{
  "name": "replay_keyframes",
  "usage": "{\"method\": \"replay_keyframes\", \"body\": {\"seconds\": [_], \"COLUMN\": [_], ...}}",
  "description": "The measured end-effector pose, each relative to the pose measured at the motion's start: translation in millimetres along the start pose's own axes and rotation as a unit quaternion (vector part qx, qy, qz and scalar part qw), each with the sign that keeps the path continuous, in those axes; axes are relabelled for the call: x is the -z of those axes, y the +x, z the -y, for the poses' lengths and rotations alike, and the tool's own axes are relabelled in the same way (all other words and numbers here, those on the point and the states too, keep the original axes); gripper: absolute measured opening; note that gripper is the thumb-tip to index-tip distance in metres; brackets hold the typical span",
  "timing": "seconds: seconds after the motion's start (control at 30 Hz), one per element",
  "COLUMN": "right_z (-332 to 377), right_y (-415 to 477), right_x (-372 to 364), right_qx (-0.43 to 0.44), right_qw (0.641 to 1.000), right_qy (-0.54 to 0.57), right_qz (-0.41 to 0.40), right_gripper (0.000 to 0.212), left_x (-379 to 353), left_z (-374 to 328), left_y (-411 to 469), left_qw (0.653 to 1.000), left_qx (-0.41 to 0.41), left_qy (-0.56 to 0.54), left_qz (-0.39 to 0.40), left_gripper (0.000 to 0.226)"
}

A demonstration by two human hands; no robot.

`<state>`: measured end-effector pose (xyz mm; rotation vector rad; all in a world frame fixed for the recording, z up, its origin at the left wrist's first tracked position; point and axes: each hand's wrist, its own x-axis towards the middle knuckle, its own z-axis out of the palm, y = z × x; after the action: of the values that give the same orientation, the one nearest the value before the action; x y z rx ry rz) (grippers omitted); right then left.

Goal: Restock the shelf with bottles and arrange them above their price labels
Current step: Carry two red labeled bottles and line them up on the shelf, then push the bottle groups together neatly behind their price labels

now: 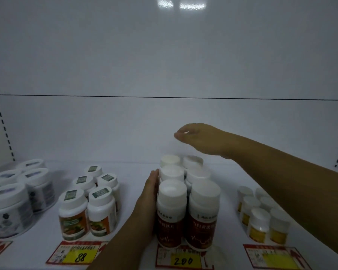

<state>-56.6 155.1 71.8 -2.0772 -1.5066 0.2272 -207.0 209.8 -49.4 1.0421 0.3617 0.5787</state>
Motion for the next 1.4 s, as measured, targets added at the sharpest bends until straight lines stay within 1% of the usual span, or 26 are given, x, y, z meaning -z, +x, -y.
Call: {"method": "replay_keyframes", "body": {"seconds": [0.03, 0.1, 0.17, 0.2, 0.27, 0.3, 0.37, 0.5, 0.6, 0.77, 0.83, 0.9, 0.93, 0.97, 1.0, 1.03, 1.07, 1.1, 1.13, 1.17, 1.2, 1.23, 1.27, 1.3, 1.33, 1.4], "right_z": [-8.3, -22.9, -33.2, -36.1, -38.2, -38.4, -36.5, -32.2, -28.3, -17.3, -14.7, -15.0, -15.1, -15.2, -16.3, -18.3, -22.4, -28.0, -35.8, -45.1, -55.1, -65.3, -74.5, -82.4, -91.1, -106.1], "right_y": [-3.3, -10.6, -15.3, -16.3, -18.2, -19.1, -20.4, -22.5, -26.6, -36.9, -41.0, -47.8, -53.1, -60.2, -68.7, -78.2, -88.5, -99.0, -108.9, -117.9, -125.1, -130.7, -134.6, -137.9, -140.5, -144.2], "right_x": [0.8, -3.2, -10.8, -13.5, -15.1, -14.3, -12.4, -14.2, -16.3, -20.1, -21.2, -20.1, -18.6, -16.1, -12.9, -8.9, -4.3, 1.0, 6.2, 10.5, 12.5, 12.6, 10.8, 7.3, 1.4, -11.9], "right_qx": [-0.03, -0.093, -0.11, -0.105, -0.095, -0.091, -0.087, -0.104, -0.115, -0.13, -0.132, -0.136, -0.139, -0.142, -0.145, -0.146, -0.149, -0.15, -0.15, -0.153, -0.162, -0.17, -0.179, -0.186, -0.193, -0.204], "right_qw": [0.998, 0.988, 0.978, 0.977, 0.977, 0.978, 0.979, 0.978, 0.979, 0.983, 0.987, 0.989, 0.988, 0.987, 0.986, 0.984, 0.981, 0.978, 0.974, 0.97, 0.965, 0.958, 0.952, 0.945, 0.938, 0.918], "right_qy": [0.055, 0.121, 0.14, 0.145, 0.161, 0.164, 0.158, 0.15, 0.133, 0.111, 0.086, 0.063, 0.054, 0.05, 0.049, 0.051, 0.059, 0.071, 0.083, 0.091, 0.101, 0.114, 0.134, 0.159, 0.185, 0.252], "right_qz": [-0.01, 0.038, 0.107, 0.118, 0.101, 0.092, 0.092, 0.104, 0.101, 0.069, 0.034, -0.009, -0.03, -0.049, -0.068, -0.087, -0.106, -0.126, -0.146, -0.166, -0.183, -0.198, -0.21, -0.218, -0.222, -0.229], "right_gripper": [0.055, 0.054, 0.048, 0.042, 0.032, 0.031, 0.035, 0.04, 0.047, 0.054, 0.058, 0.062, 0.061, 0.06, 0.059, 0.057, 0.056, 0.055, 0.054, 0.054, 0.055, 0.057, 0.06, 0.063, 0.066, 0.068], "left_x": [1.1, 2.1, 1.2, 1.3, 1.3, 2.1, 2.6, -6.2, -7.3, -3.5, -5.4, -3.9, 0.2, 3.0, 5.3, 5.9, 0.0, -7.5, -17.9, -29.1, -41.1, -54.3, -67.3, -81.7, -93.9, -122.0], "left_z": [0.3, 2.2, 3.2, 4.5, 5.8, 6.3, 6.1, 5.6, 0.4, -2.1, -3.0, -4.4, -6.1, -6.7, -5.8, -5.4, -10.4, -15.6, -19.9, -22.1, -22.4, -19.1, -10.1, 1.2, 13.7, 30.2], "left_y": [1.0, 2.9, 2.8, 3.3, 4.6, 5.2, 5.2, 0.2, -3.1, -9.2, -13.8, -17.4, -18.2, -20.1, -20.5, -21.4, -28.8, -37.2, -49.9, -62.4, -74.7, -86.6, -94.6, -99.6, -99.3, -89.3], "left_qw": [1.0, 1.0, 1.0, 1.0, 1.0, 1.0, 1.0, 0.997, 0.998, 0.999, 0.998, 0.997, 0.996, 0.996, 0.996, 0.992, 0.982, 0.962, 0.932, 0.904, 0.888, 0.879, 0.875, 0.872, 0.878, 0.923], "left_qx": [0.001, 0.004, 0.001, -0.001, -0.002, -0.002, -0.009, -0.051, -0.03, -0.015, -0.017, -0.018, -0.019, -0.021, -0.023, -0.04, -0.084, -0.166, -0.254, -0.328, -0.385, -0.431, -0.45, -0.443, -0.411, -0.282], "left_qy": [0.001, 0.005, 0.007, 0.007, 0.0, -0.005, -0.004, 0.056, 0.051, 0.036, 0.061, 0.076, 0.082, 0.084, 0.077, 0.09, 0.111, 0.139, 0.175, 0.199, 0.195, 0.183, 0.178, 0.197, 0.225, 0.248], "left_qz": [0.0, 0.006, 0.009, 0.013, 0.009, 0.006, 0.012, 0.029, 0.025, -0.003, 0.007, -0.012, -0.027, -0.033, -0.049, -0.085, -0.127, -0.165, -0.191, -0.191, -0.157, -0.092, -0.007, 0.066, 0.099, 0.087], "left_gripper": [0.058, 0.058, 0.056, 0.055, 0.05, 0.049, 0.048, 0.036, 0.043, 0.046, 0.046, 0.048, 0.052, 0.062, 0.08, 0.092, 0.086, 0.066, 0.051, 0.051, 0.057, 0.063, 0.066, 0.065, 0.064, 0.066]}}
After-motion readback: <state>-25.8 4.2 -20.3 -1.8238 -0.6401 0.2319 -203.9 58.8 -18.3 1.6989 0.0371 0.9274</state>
